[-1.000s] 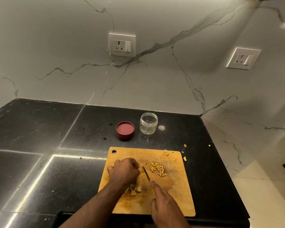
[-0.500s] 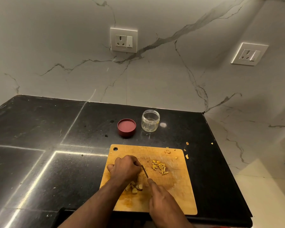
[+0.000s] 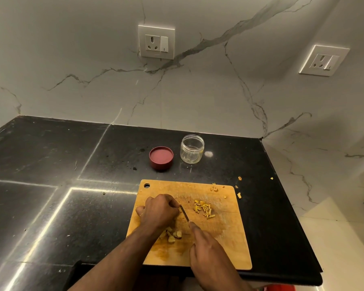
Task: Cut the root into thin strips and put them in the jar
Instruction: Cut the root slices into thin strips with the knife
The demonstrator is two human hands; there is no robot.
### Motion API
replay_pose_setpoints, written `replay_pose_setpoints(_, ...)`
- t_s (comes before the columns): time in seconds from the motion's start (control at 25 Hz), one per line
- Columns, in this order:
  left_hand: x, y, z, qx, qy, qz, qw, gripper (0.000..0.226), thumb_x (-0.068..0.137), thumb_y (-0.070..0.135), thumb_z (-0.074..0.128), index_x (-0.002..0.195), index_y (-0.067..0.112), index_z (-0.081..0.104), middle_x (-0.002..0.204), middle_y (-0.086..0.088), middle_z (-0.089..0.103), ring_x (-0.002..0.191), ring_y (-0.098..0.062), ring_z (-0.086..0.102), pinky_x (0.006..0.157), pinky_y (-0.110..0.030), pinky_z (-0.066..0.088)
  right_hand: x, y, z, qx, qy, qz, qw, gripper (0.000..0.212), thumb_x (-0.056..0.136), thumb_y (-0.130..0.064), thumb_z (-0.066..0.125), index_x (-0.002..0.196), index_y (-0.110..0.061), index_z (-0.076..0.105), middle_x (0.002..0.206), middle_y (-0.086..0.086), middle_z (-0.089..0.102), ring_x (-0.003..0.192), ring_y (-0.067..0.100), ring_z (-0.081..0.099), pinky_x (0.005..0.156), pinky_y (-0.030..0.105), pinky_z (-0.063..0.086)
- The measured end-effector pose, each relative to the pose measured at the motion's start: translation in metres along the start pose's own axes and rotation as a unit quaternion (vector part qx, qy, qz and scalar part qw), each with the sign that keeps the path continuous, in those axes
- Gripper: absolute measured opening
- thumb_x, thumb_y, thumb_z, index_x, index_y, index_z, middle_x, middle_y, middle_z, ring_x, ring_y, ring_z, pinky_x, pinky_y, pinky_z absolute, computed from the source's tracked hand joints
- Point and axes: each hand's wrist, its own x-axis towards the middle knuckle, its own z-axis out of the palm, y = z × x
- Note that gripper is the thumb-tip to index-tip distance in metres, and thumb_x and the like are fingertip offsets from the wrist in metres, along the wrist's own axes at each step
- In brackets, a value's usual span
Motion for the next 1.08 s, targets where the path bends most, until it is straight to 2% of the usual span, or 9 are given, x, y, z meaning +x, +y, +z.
replay_pose_setpoints(0.28,0.005,0.0,0.001,0.001,-0.008,-0.012,1.0,0.007,0.088,0.039,0.069,0.082,0.038,0.072,0.092,0.023,0.064,0.111,-0.013,0.05,0.094,-0.047,0.033,-0.002,0.004,0.0,-0.01,-0.015,0.002,1.0,0.055,0.102,-0.027,0.031,0.154,-0.032,0.017,0.146,-0.004,0.041,0.127,0.016,0.046,0.106,0.03,0.039)
replay_pose_setpoints(0.44,0.006,-0.002,0.003,0.005,-0.002,-0.008,1.0,0.007,0.089,0.037,0.067,0.083,0.038,0.071,0.094,0.022,0.065,0.112,-0.013,0.05,0.094,-0.046,0.033,-0.018,0.009,-0.004,0.0,-0.02,0.003,1.0,0.055,0.102,-0.027,0.033,0.154,-0.034,0.019,0.151,-0.009,0.036,0.131,0.009,0.042,0.109,0.023,0.034)
replay_pose_setpoints(0.56,0.004,-0.002,0.004,0.011,0.009,-0.007,1.0,0.01,0.09,0.036,0.066,0.08,0.038,0.067,0.091,0.022,0.064,0.112,-0.014,0.05,0.092,-0.046,0.032,-0.018,0.004,-0.011,0.01,-0.003,0.002,1.0,0.055,0.103,-0.028,0.033,0.155,-0.034,0.016,0.146,-0.009,0.04,0.124,0.006,0.045,0.103,0.021,0.037)
replay_pose_setpoints(0.72,0.004,-0.003,0.004,0.008,0.009,-0.009,1.0,0.008,0.089,0.039,0.069,0.083,0.037,0.073,0.094,0.023,0.066,0.112,-0.014,0.051,0.096,-0.048,0.035,-0.009,-0.005,-0.011,0.007,0.004,-0.006,1.0,0.053,0.104,-0.028,0.034,0.154,-0.033,0.018,0.141,-0.008,0.043,0.117,0.007,0.046,0.098,0.021,0.04)
replay_pose_setpoints(0.92,0.006,-0.004,0.005,0.0,0.008,-0.011,1.0,0.015,0.087,0.041,0.072,0.073,0.039,0.071,0.09,0.025,0.066,0.108,-0.013,0.052,0.095,-0.049,0.035,-0.001,-0.005,-0.008,-0.01,-0.006,-0.003,1.0,0.054,0.103,-0.027,0.035,0.155,-0.031,0.018,0.142,-0.007,0.042,0.119,0.01,0.046,0.101,0.026,0.041)
replay_pose_setpoints(1.08,0.007,-0.005,0.006,0.002,0.011,-0.015,1.0,0.009,0.088,0.04,0.071,0.08,0.037,0.074,0.091,0.023,0.067,0.109,-0.014,0.05,0.094,-0.048,0.034,-0.013,0.004,-0.006,-0.007,-0.014,-0.002,1.0,0.053,0.103,-0.027,0.033,0.154,-0.033,0.019,0.146,-0.007,0.041,0.122,0.01,0.047,0.101,0.025,0.04)
